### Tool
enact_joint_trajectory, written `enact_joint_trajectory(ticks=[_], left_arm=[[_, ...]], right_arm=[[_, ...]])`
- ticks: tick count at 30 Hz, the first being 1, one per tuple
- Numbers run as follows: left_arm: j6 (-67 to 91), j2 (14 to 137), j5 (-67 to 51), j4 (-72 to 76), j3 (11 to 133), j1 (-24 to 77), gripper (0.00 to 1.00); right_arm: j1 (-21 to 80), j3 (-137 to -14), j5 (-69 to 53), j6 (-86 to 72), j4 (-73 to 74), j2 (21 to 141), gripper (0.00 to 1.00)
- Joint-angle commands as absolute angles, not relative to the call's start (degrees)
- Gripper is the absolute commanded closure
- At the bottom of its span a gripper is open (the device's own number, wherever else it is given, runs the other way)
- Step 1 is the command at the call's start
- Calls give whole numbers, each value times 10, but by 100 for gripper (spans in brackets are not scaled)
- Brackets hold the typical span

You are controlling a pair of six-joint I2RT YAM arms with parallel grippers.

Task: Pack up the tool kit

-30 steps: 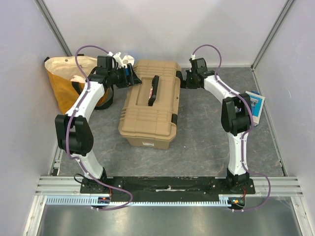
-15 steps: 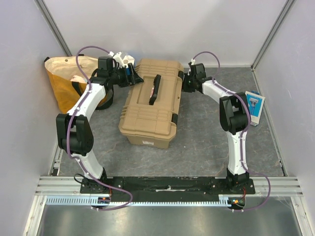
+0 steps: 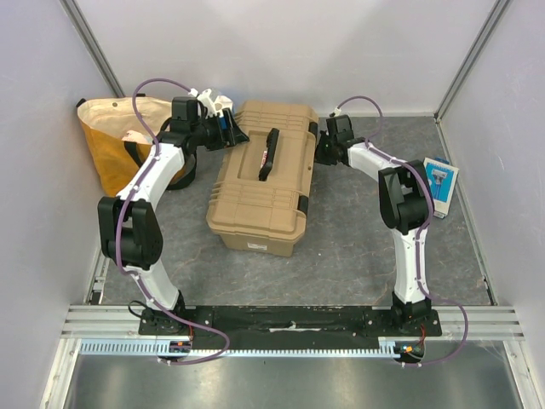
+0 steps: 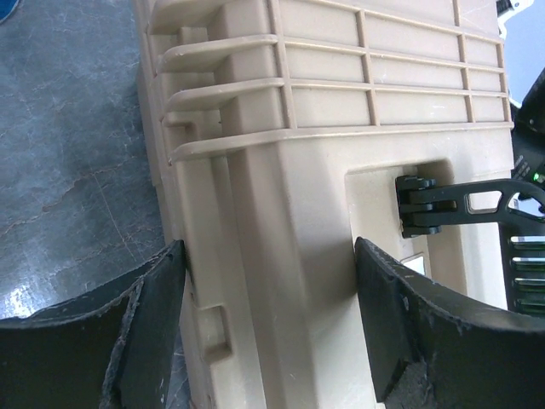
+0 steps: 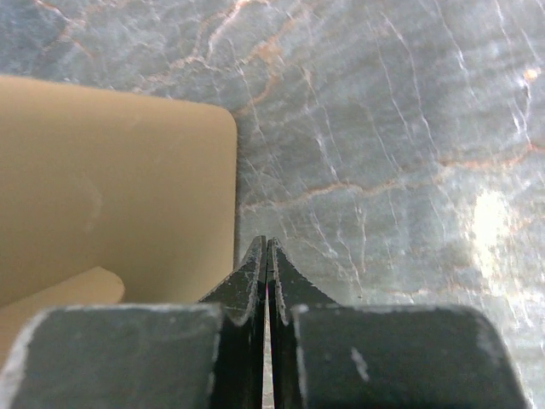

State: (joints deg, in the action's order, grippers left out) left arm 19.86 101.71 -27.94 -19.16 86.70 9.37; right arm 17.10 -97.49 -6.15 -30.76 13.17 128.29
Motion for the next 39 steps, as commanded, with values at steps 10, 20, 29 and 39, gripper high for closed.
enact_joint_trajectory(ticks=[10,20,29,39], left_arm=[[219,940,-184,-312,932,110,26],[200,799,-90,-357,890,88,11],[244,629,-26,-386,756,89,8],[343,493,65,-460,665,89,7]], right_arm=[[116,-839,150,-348,207,1081,70],[98,-714,208,-328,261,863,6],[99,-657,210,-343,312,698,2],[98,-631,289,-335,406,571,2]])
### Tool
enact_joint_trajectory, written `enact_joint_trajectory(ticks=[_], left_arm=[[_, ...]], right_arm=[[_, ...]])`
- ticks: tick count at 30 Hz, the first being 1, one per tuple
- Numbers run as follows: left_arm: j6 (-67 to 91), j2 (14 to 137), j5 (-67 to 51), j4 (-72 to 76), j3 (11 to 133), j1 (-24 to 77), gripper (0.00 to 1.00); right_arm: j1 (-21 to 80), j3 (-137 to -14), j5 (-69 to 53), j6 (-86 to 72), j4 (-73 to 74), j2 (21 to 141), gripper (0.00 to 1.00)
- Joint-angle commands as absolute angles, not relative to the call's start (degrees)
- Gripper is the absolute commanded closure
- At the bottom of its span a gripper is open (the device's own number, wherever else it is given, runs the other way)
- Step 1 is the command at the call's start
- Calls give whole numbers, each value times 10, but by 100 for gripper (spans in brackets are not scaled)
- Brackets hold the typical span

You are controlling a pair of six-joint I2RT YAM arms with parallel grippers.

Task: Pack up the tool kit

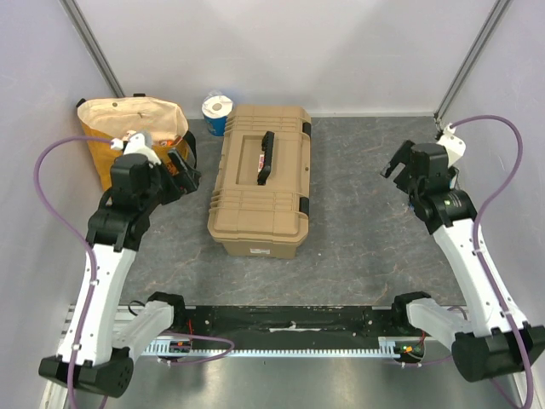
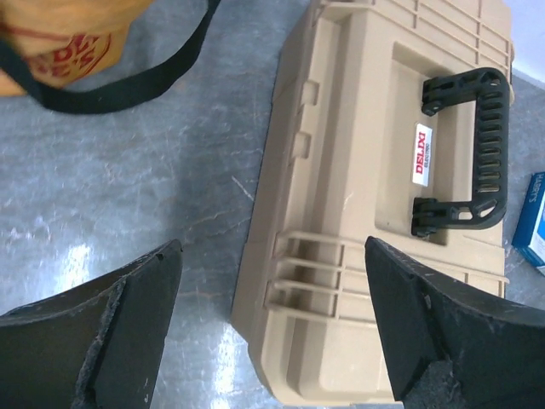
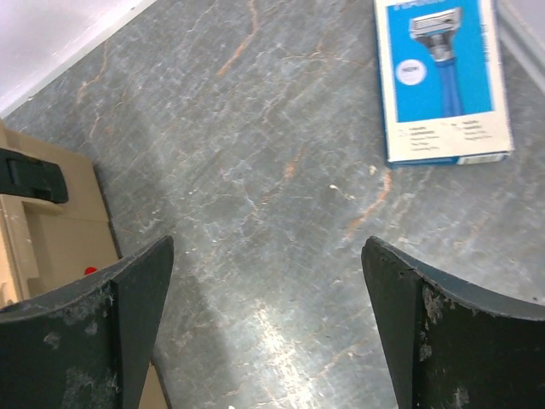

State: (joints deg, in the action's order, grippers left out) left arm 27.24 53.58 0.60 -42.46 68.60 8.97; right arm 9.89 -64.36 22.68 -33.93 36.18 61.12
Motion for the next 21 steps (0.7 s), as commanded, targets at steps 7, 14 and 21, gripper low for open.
enact_joint_trajectory(ticks=[7,14,21], left_arm=[[367,438,80,-474,626,89,7],[358,426,87,-479,637,89,6],[333,447,80,-491,666,89,6]], right_arm=[[98,-628,319,-314,430,539,2],[99,-606,308,-334,441,524,2],[98,-608,296,-349,443,521,2]])
